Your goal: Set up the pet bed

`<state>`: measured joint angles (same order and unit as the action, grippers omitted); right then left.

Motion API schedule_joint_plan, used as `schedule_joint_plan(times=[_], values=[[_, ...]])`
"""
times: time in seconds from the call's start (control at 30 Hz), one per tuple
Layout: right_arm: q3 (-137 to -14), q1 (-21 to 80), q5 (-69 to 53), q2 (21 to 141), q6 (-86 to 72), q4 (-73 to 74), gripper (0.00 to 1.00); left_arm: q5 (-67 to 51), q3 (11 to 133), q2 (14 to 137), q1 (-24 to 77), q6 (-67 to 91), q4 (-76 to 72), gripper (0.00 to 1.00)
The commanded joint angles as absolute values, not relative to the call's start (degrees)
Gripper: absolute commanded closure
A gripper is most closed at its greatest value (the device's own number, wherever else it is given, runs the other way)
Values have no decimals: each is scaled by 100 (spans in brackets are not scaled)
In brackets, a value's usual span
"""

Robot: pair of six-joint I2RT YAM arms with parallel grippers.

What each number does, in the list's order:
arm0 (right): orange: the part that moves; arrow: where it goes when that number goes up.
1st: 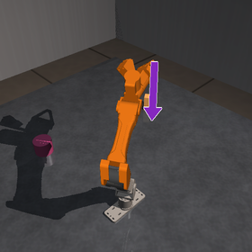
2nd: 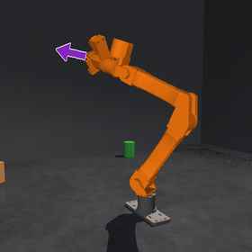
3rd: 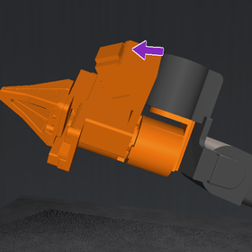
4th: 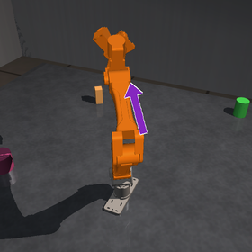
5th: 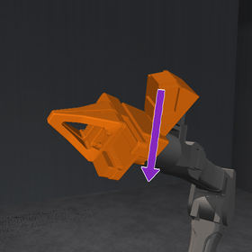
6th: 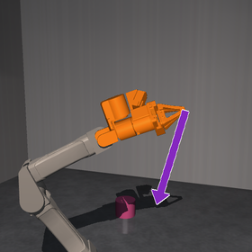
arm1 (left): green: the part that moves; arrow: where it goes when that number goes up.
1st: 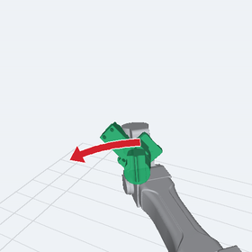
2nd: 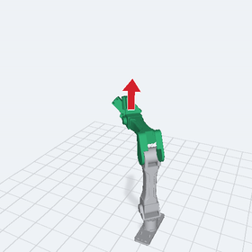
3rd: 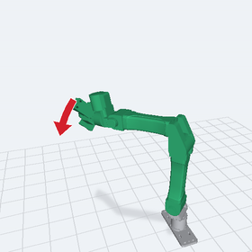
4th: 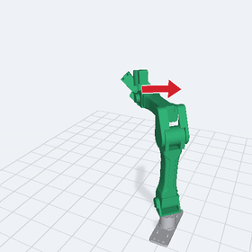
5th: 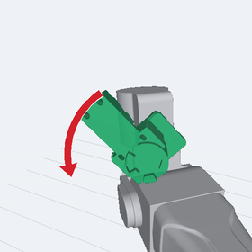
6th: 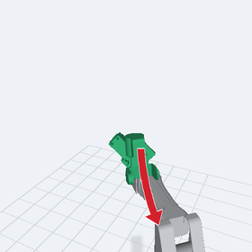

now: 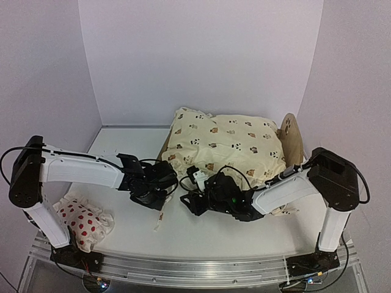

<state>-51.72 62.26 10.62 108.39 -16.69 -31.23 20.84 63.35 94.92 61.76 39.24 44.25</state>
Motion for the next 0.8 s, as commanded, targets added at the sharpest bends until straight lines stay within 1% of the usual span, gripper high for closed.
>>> schedule_joint_plan(times=[0.0,0.33,0.47,0.63,0.77], values=[[-5358,6041,1235,11243,-1604,-4034,61,2389,6482,9146,5971,3690,3849,100],[-6207,5997,1483,12324,-1108,-4448,72,1926,6366,9159,5649,3250,3150,100],[-6348,5996,1701,12687,-811,-5125,77,1728,6313,9117,5571,3146,2981,100],[-6395,6003,1728,13064,-286,-6069,79,1485,6308,9046,5462,3017,2851,100],[-6375,5990,1304,13225,139,-6485,78,1387,6306,9039,5405,2961,2812,100]])
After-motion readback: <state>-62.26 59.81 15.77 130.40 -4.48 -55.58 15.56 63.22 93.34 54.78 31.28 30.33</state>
